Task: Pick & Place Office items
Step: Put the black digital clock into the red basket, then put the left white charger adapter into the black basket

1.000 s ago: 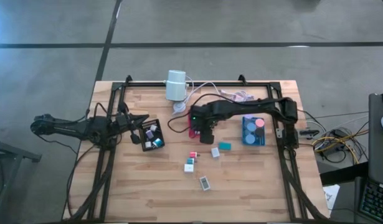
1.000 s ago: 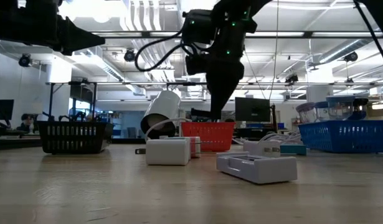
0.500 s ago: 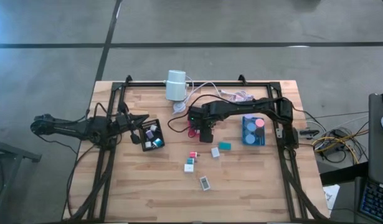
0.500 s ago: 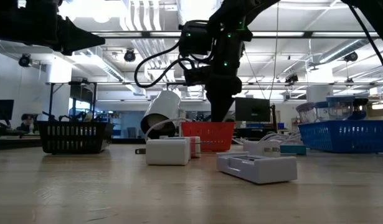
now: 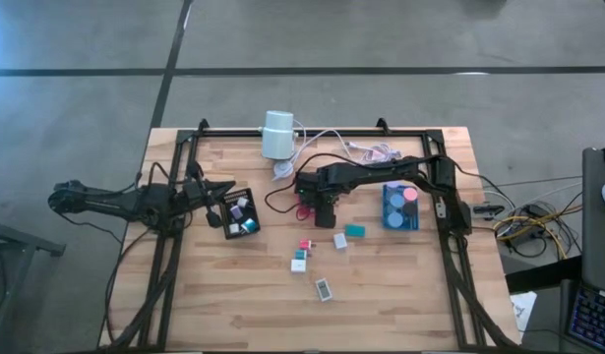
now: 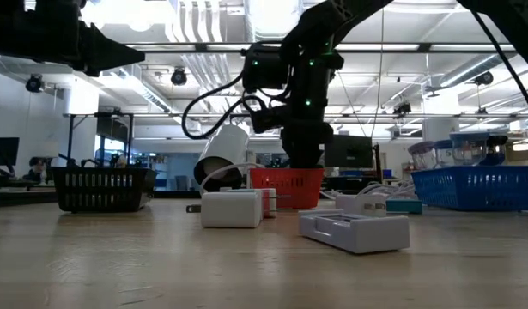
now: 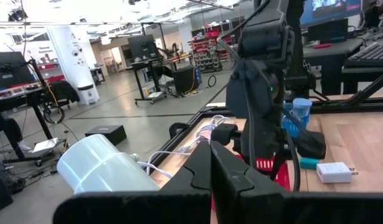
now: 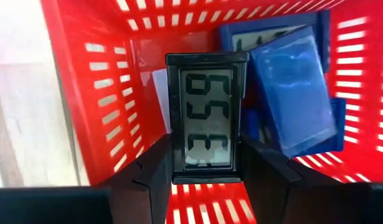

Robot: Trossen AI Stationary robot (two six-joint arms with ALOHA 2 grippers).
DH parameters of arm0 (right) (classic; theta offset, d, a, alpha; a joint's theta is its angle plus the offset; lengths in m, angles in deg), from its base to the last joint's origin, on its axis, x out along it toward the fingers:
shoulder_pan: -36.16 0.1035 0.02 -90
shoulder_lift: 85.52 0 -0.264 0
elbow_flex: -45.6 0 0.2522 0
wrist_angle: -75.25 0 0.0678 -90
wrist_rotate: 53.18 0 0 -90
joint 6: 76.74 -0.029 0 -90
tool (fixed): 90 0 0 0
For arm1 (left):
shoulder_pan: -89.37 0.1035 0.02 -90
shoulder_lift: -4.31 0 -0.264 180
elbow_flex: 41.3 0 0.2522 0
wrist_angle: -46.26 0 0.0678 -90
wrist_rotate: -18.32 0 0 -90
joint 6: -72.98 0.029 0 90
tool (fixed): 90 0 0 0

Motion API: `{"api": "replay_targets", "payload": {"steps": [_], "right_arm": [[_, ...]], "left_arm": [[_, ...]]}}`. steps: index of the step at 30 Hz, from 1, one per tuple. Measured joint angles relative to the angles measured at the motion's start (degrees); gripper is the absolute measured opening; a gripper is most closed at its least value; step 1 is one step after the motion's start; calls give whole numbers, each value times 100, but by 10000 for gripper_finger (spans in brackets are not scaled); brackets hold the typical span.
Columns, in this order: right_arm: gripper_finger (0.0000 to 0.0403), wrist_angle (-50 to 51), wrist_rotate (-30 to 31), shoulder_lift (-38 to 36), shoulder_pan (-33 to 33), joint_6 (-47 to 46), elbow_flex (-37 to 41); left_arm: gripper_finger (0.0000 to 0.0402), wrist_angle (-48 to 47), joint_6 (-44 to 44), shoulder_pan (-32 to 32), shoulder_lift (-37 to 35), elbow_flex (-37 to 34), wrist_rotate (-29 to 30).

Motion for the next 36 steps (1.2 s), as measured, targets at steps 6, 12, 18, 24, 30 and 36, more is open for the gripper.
{"api": "replay_targets", "payload": {"steps": [6,12,18,24,30,36], "right_arm": [[173,0,-2,6,2,-4,0],[197,6,-13,6,2,-18,0],[206,41,-13,-81,2,0,4],[207,82,-13,-788,2,-23,4],[206,-490,-22,-1931,7,-295,205],[178,-2737,-237,-3510,87,-317,1482]], "left_arm": [[0,-2,0,1,2,0,0],[0,-2,0,1,7,0,0],[0,-2,0,1,7,0,0],[0,-2,-2,0,7,0,2],[0,-3,-125,1,11,0,4],[0,-2,-377,2,11,0,2]]}}
